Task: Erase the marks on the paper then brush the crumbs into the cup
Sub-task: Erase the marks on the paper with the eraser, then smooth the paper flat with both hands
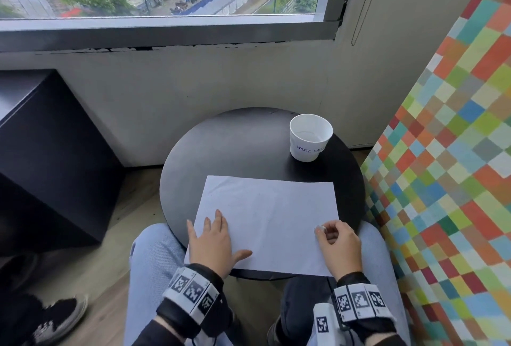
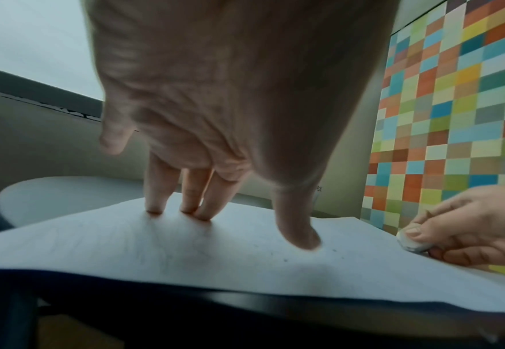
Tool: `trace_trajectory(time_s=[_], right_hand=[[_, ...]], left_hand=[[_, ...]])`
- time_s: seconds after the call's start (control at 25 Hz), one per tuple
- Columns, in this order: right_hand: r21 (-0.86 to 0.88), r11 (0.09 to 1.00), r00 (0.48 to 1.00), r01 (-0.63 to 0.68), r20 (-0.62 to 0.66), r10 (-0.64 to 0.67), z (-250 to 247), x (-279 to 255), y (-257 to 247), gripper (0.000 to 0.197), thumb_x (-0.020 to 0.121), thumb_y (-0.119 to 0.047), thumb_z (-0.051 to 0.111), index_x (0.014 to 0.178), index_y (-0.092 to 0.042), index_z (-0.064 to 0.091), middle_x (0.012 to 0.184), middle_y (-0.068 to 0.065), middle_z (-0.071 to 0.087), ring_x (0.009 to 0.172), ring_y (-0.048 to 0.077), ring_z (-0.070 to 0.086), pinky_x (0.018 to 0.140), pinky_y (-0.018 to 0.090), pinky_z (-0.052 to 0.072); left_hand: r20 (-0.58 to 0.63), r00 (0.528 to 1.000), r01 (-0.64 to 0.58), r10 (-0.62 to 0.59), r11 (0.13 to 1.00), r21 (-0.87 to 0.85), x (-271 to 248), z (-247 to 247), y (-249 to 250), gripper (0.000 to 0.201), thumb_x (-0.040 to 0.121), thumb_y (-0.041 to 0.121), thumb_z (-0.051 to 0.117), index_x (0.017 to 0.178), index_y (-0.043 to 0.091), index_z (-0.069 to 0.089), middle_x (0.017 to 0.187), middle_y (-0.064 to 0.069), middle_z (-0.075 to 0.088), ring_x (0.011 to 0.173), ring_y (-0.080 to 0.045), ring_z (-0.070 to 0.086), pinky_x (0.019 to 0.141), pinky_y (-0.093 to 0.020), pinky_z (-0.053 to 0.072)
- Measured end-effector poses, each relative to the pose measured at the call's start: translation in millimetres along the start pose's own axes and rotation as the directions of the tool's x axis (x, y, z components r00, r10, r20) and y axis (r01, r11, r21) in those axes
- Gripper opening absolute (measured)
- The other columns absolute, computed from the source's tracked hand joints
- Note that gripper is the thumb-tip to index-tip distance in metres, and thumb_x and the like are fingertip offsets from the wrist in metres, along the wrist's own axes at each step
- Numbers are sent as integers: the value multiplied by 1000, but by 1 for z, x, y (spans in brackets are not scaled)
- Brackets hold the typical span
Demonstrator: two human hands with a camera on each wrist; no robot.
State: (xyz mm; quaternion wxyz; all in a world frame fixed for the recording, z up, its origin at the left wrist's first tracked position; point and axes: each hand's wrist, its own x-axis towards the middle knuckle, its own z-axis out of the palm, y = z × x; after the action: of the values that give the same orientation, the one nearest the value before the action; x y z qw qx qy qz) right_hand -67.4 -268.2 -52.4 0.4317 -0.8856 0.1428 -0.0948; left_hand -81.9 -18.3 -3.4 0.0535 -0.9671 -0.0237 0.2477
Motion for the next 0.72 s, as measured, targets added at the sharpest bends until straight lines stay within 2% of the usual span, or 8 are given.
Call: trace_trajectory(time_s=[0.12,0.2,0.32,0.44,0.56,0.64,0.72], right_hand=[[-2,999,999,45,-21,-45,-2,1,2,5,86,-15,68,84,-17,63,77,2,58,67,11,54,59,19,45],[28,999,999,43,-2,-43,-4,4,1,8,85,-16,70,89,-17,63,73,0,59,67,14,56,60,19,47],[95,995,999,29,25,-32,-8,6,-4,10,83,-18,73,84,-15,63,73,-2,62,70,12,59,59,11,47],[138,989,991,48,116,-64,-6,8,-13,11,80,-19,76,81,-15,66,74,-2,64,70,10,60,63,12,48],[85,994,984,66,163,-79,0,18,-12,12,77,-20,79,76,-18,66,73,-3,64,67,10,57,62,13,45],[4,998,987,69,144,-69,1,28,-12,11,77,-21,78,78,-19,68,84,-1,63,78,15,57,69,20,45],[-166,975,981,146,149,-121,2,30,-17,17,82,-22,73,96,-16,68,101,3,62,97,20,56,81,31,46]], left_hand=[[31,999,-35,36,999,-17,3,-3,-3,116,81,81,43,157,8,-5,166,-5,-9,153,-24,2,116,-64,0],[33,998,-54,55,998,-28,4,-1,-8,116,81,79,48,157,10,-6,165,-4,-11,153,-24,0,115,-64,0],[2,998,-65,65,997,-30,4,4,-12,104,88,73,45,157,14,-6,165,-1,-11,153,-22,-2,116,-64,1],[-30,998,-52,51,998,-37,5,3,-11,93,93,66,41,158,17,-4,166,1,-9,153,-20,1,118,-62,3],[-31,999,-44,43,999,-32,5,3,-9,96,91,70,40,158,17,-4,166,0,-7,153,-22,2,119,-61,3],[-32,999,-35,34,999,-35,4,4,-8,102,87,75,40,158,17,-5,166,-1,-8,153,-23,2,118,-61,3],[-40,999,-29,28,999,-34,4,5,-6,106,84,78,42,158,16,-4,166,-3,-8,153,-25,2,118,-60,4]])
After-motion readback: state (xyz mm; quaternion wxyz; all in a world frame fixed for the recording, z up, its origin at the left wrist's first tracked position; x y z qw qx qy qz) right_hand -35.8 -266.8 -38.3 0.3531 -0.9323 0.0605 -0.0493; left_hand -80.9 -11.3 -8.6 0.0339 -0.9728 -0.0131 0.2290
